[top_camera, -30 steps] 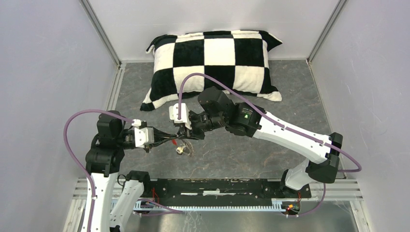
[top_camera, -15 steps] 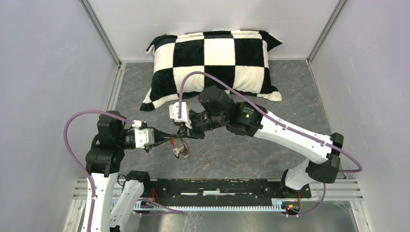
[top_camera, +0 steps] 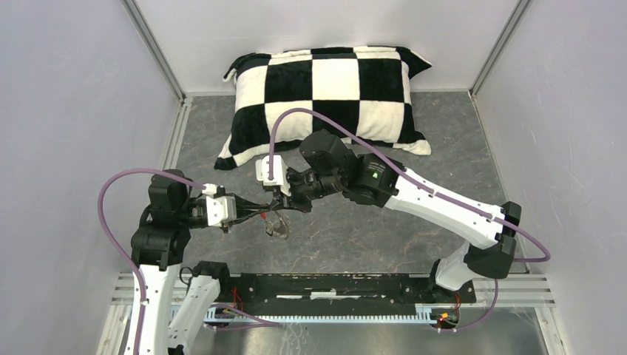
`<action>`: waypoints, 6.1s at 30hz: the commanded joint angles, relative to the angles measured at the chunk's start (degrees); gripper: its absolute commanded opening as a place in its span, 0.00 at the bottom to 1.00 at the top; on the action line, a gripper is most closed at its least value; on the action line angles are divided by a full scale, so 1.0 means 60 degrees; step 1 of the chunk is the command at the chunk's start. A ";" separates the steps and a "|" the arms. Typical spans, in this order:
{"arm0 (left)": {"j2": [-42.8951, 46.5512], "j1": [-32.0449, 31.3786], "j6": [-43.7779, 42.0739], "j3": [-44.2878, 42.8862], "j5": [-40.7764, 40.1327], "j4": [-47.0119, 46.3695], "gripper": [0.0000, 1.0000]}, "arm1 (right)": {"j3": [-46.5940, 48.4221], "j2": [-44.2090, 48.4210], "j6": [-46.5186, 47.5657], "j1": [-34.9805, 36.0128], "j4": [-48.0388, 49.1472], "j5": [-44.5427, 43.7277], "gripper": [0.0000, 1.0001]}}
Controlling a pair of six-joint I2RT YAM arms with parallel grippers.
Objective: Put the keys on the keyring
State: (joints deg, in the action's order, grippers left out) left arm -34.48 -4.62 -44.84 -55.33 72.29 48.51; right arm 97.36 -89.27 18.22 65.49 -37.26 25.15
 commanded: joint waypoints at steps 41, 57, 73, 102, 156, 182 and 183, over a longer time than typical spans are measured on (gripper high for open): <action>0.0847 0.0005 -0.1499 -0.0924 0.0763 -0.0798 0.46 | -0.7455 0.2258 -0.7522 -0.1124 1.6114 0.2595 0.00; 0.1084 0.0007 -0.1640 -0.1017 0.0935 -0.0788 0.44 | -0.7066 0.1980 -0.7231 -0.0898 1.5140 0.2657 0.00; 0.1382 0.0023 -0.1713 -0.0933 0.0871 -0.0809 0.15 | -0.6868 0.1999 -0.6942 -0.0860 1.4155 0.2781 0.00; 0.0871 0.0022 -0.3349 -0.1396 0.0198 0.1448 0.39 | -0.6868 0.2228 -0.6986 -0.0868 1.3745 0.3147 0.00; 0.2063 0.0038 -0.6821 -0.0593 -0.0114 0.2444 0.39 | -0.7412 0.2335 -0.6959 -0.0527 1.3963 0.1689 0.00; -0.0624 0.0038 0.4607 0.1040 -0.0879 -0.3504 0.97 | -0.8811 0.3217 -0.4225 -0.1182 1.0635 -0.0645 0.00; -0.0695 0.0038 0.4802 0.1091 -0.1175 -0.3667 0.98 | -0.8909 0.3130 -0.4230 -0.1262 1.0661 -0.0593 0.00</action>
State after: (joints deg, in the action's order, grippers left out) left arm -36.62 -4.58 -28.95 -50.57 71.16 35.42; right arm 45.69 -71.02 -8.86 59.51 25.98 24.34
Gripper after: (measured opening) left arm 0.952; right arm 0.006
